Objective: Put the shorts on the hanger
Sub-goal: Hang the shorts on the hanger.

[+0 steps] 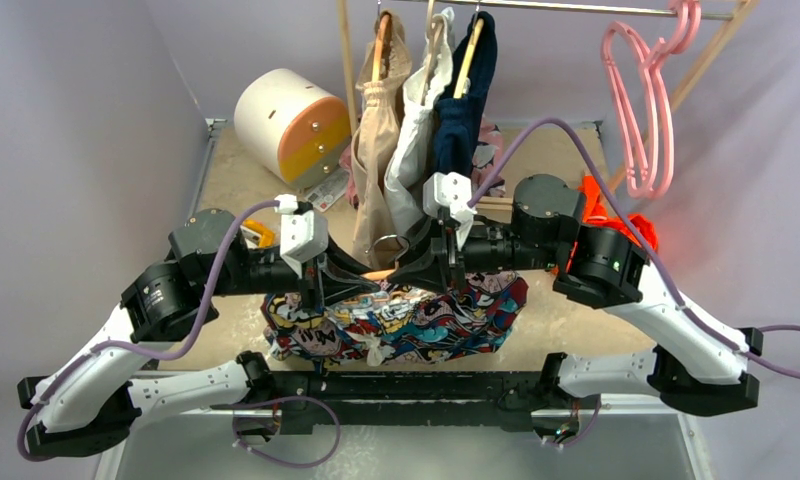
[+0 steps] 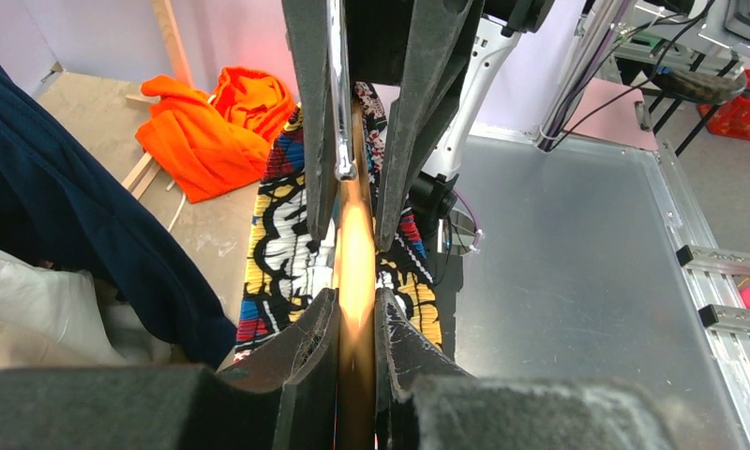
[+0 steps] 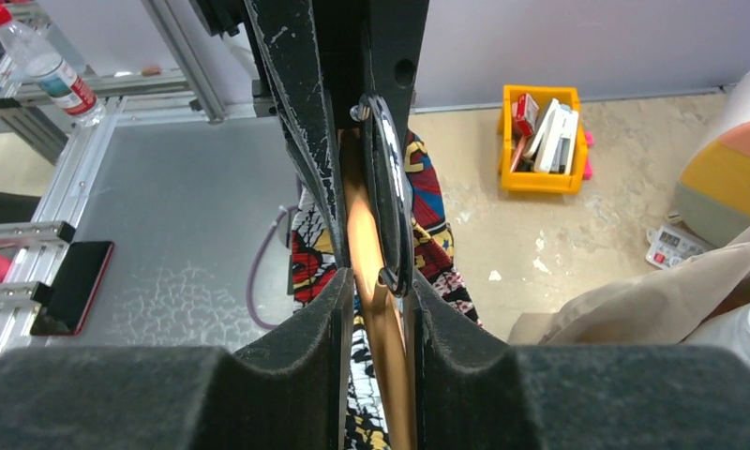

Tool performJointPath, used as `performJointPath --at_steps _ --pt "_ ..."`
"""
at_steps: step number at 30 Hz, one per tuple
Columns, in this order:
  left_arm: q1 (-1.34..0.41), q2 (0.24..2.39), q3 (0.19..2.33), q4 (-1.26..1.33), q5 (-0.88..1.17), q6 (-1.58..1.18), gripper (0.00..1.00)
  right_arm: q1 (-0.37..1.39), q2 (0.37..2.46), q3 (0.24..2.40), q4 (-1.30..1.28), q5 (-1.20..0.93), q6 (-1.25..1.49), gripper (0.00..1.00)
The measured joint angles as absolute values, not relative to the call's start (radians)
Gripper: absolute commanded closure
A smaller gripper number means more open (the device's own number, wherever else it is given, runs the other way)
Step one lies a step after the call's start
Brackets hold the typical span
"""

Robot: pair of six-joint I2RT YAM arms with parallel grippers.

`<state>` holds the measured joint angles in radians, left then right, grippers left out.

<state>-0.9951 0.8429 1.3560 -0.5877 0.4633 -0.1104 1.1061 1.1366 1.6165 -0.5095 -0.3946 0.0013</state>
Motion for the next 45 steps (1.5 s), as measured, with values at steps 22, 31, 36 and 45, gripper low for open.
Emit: performJointPath --at_steps 22,31,36,45 --pt "-0.996 0.797 1.384 -0.600 0.288 -0.107 0.40 1.111 1.078 1.512 -0.472 -0.339 0.017 1.00" --pt "-0.995 0.586 1.390 -0.571 -0.021 -0.303 0.32 1.111 0.999 1.471 -0.429 -0.152 0.048 1.00" --pt "-0.995 0.587 1.393 -0.616 -0.127 -0.421 0.29 1.111 1.011 1.464 -0.405 -0.078 0.054 1.00" --pt "-0.995 0.739 1.391 -0.750 -0.234 -0.498 0.31 1.110 1.043 1.464 -0.376 -0.035 0.061 1.00"
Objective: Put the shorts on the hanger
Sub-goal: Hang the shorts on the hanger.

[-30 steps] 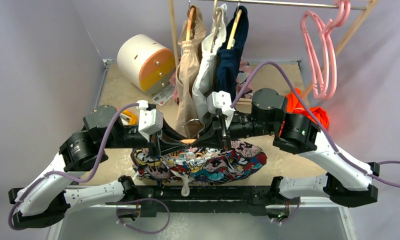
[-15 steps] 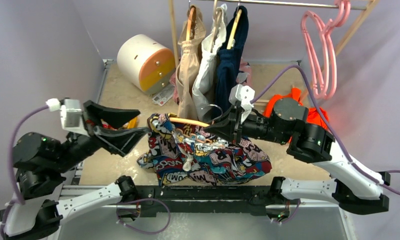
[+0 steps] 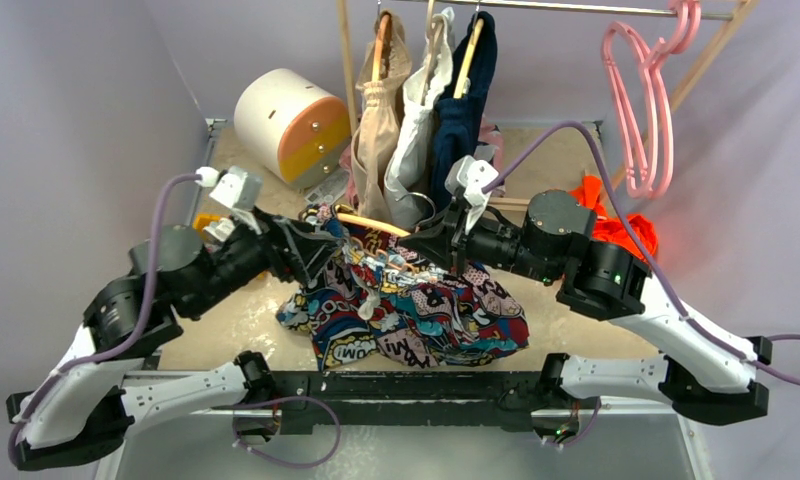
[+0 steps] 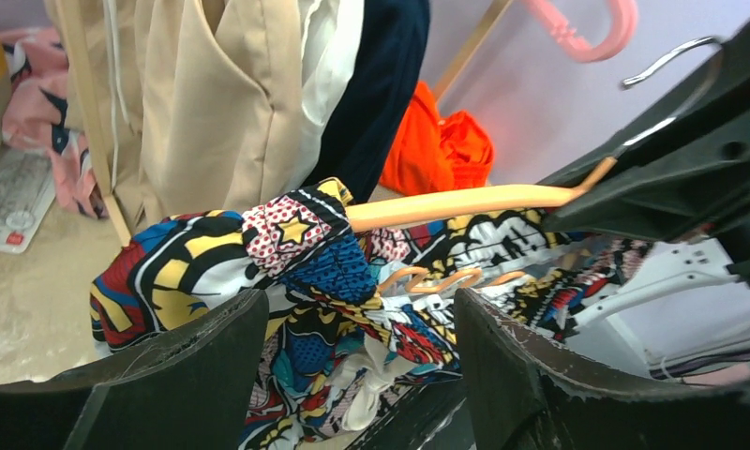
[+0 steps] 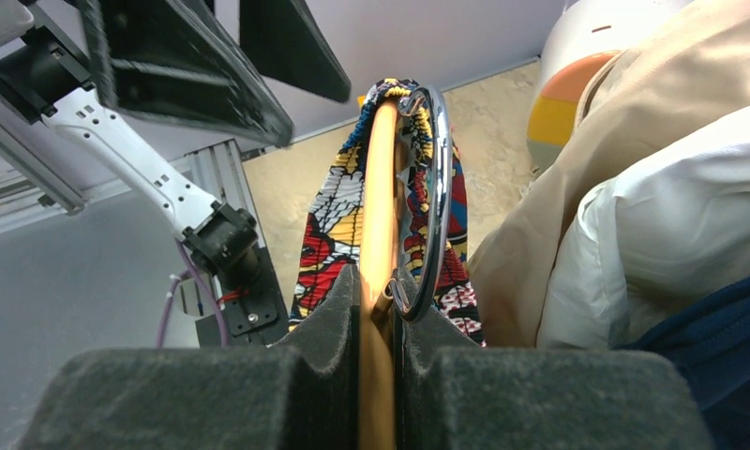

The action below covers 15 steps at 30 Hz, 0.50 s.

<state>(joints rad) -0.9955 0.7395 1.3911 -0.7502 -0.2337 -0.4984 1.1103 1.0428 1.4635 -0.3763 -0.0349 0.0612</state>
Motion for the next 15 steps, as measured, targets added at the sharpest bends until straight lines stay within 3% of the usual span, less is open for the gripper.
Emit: performJointPath --at_steps 7,15 --pt "-0.995 0.822 1.389 -0.786 -0.258 -0.506 0.36 1.110 1.056 1.464 -0.357 -0.036 0.068 1.00" --pt "-0.995 0.854 1.389 -0.805 -0.297 -0.514 0.73 1.110 1.060 1.464 -0.353 -0.039 0.069 1.00"
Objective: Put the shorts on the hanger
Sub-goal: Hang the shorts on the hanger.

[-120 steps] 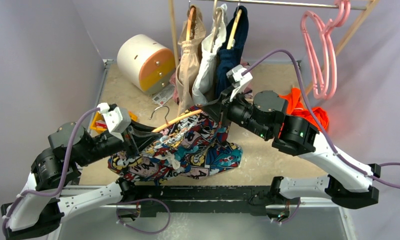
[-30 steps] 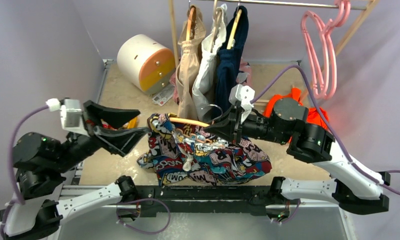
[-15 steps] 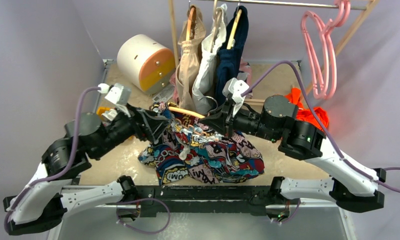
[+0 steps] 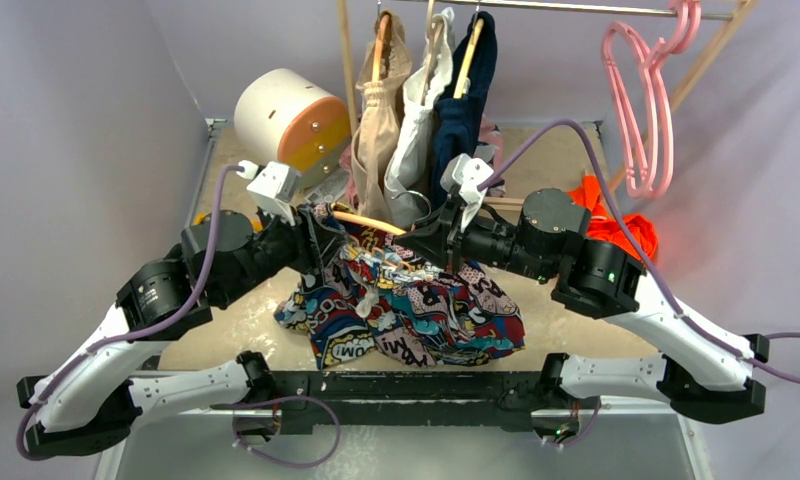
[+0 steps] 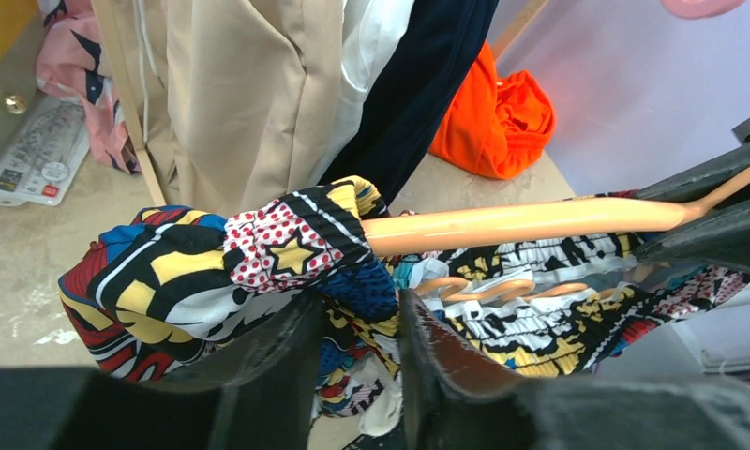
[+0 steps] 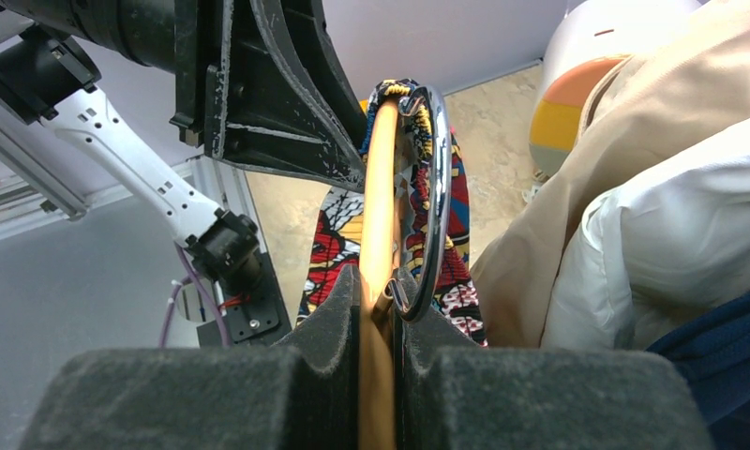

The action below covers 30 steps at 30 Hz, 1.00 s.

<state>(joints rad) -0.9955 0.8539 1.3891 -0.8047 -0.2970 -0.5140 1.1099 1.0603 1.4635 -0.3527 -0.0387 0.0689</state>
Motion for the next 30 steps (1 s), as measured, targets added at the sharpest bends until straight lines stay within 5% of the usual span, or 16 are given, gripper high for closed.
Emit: performJointPath --at_steps 4,25,28,30 --pt "-0.995 0.858 1.390 -0.809 -0.299 -0.514 0.99 1.110 1.060 1.464 -0.353 -0.038 0.069 1.00" --pt "-0.995 0.815 1.418 -0.694 -0.028 -0.513 1.00 1.110 1.058 1.441 -0.268 -0.036 0.099 1.00" --pt "-0.995 0.818 1.418 -0.698 -0.014 -0.506 0.51 1.110 1.061 1.441 -0.268 -0.036 0.099 1.00" --pt "-0.995 0.813 1.418 -0.706 -0.016 -0.488 0.43 1.110 1.059 1.443 -0.271 -0.040 0.098 1.00"
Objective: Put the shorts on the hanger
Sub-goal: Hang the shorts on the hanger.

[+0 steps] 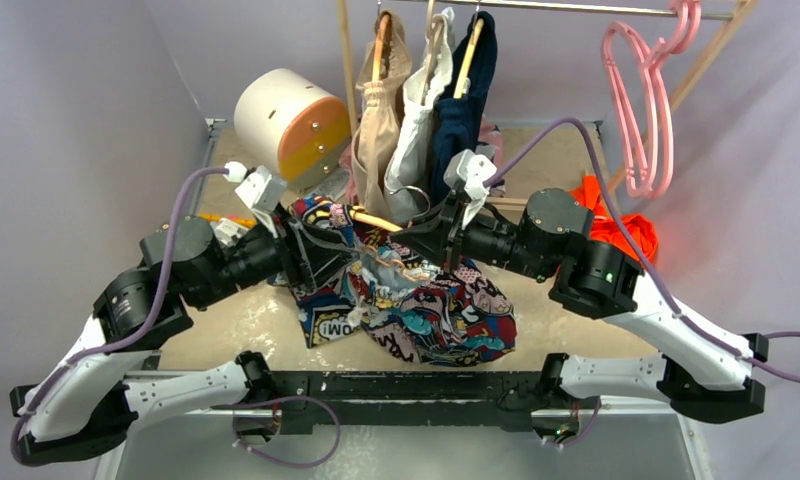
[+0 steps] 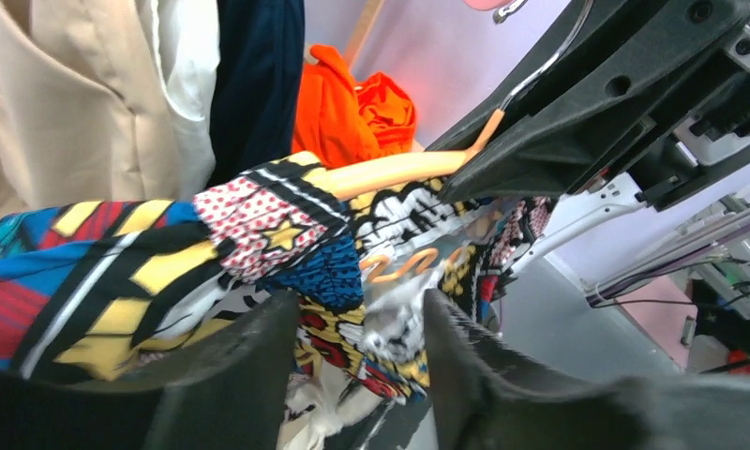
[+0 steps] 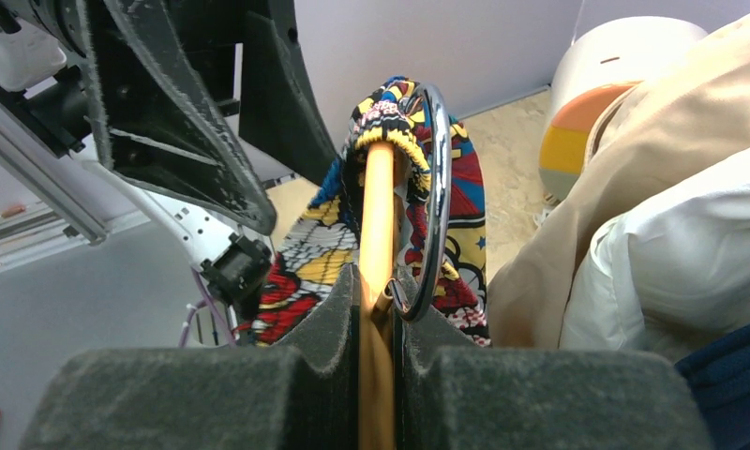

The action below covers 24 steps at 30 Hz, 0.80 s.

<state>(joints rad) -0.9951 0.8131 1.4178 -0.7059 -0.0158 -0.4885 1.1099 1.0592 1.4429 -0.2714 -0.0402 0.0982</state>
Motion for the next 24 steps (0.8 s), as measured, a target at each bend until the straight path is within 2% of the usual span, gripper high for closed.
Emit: performJointPath --at_steps 4,11,18,20,24 --pt "-0.995 0.767 1.434 -0.751 -0.023 -0.463 0.35 1.110 1.061 1.512 -0.348 -0.066 0.086 1.00" --pt "-0.995 0.636 1.625 -0.737 0.039 -0.348 0.29 1.110 1.098 1.874 -0.466 -0.118 0.039 1.00" --pt "-0.995 0.466 1.642 -0.593 -0.014 -0.261 0.29 1.110 1.048 1.918 -0.520 -0.142 0.025 1.00" --pt "-0.995 0.455 1.644 -0.569 -0.047 -0.238 0.29 1.110 1.102 1.983 -0.595 -0.154 0.014 1.00" --pt "-0.995 0.464 1.655 -0.555 -0.094 -0.197 0.29 1.106 1.324 2.315 -0.689 -0.281 0.007 1.00"
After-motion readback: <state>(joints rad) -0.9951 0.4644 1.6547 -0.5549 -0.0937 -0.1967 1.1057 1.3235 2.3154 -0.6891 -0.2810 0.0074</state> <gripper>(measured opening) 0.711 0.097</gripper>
